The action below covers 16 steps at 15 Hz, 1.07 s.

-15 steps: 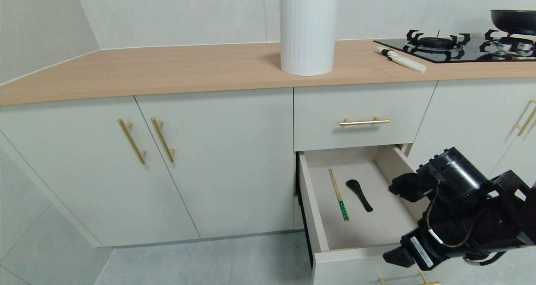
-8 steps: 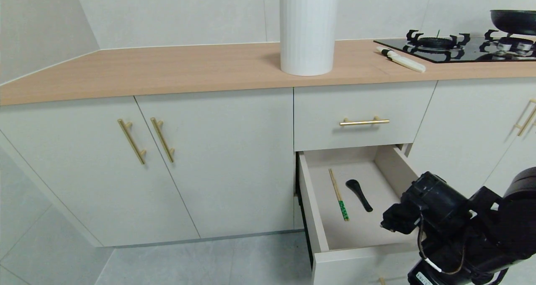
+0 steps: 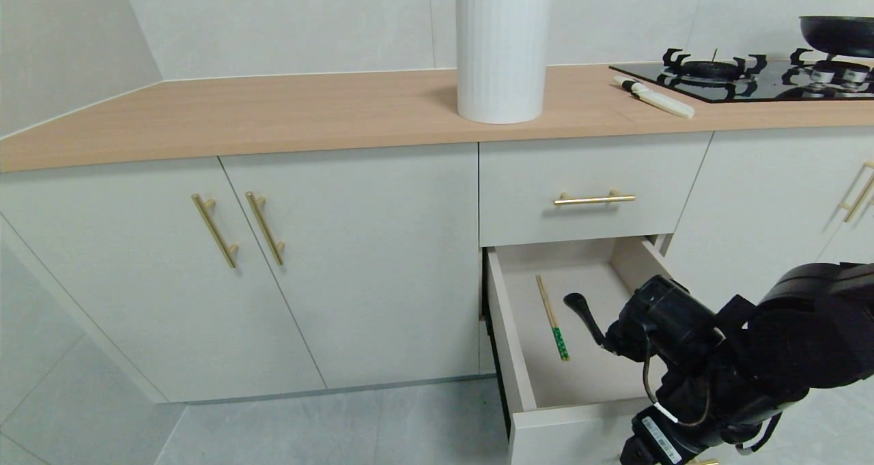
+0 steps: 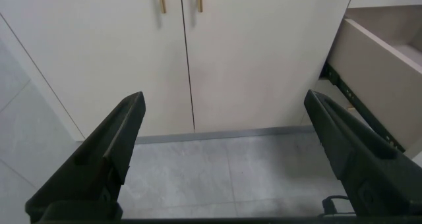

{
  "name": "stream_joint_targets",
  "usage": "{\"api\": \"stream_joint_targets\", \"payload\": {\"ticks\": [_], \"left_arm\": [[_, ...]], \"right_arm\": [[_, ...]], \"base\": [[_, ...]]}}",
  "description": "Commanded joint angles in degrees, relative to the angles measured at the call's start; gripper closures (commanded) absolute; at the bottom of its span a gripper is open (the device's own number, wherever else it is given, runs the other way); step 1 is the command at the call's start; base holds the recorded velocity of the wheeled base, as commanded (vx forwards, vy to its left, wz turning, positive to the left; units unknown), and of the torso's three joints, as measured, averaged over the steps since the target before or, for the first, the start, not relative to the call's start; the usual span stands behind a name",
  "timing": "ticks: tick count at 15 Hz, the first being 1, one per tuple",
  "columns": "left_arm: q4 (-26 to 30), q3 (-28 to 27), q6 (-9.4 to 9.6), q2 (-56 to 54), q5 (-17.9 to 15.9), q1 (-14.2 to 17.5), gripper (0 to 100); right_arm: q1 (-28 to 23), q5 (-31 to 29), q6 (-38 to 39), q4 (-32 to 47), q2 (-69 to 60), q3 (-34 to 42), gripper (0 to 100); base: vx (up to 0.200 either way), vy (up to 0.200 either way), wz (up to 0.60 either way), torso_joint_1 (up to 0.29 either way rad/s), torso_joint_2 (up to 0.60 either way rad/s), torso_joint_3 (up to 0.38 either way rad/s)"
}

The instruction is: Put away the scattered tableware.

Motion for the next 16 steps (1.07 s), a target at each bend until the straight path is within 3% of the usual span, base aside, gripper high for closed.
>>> {"api": "stream_joint_targets", "payload": {"ticks": [1, 11, 16], "left_arm": [[0.0, 0.0, -0.02, 0.0, 0.01, -0.04, 0], [0.0, 0.0, -0.02, 0.0, 0.01, 0.04, 0], [0.0, 0.0, -0.02, 0.0, 0.01, -0.04, 0]], "right_arm": [[-0.13, -0.41, 1.44, 0.03, 2.32, -1.91, 0], [-5.4, -3.67, 6.8, -0.5, 6.63, -9.47, 0], [-8.83, -4.72, 6.8, -8.94, 8.04, -8.86, 0]], "base": [[0.0, 0.0, 0.0, 0.0, 0.0, 0.0], [0.0, 0.0, 0.0, 0.0, 0.0, 0.0], [0.0, 0.0, 0.0, 0.0, 0.0, 0.0]]}}
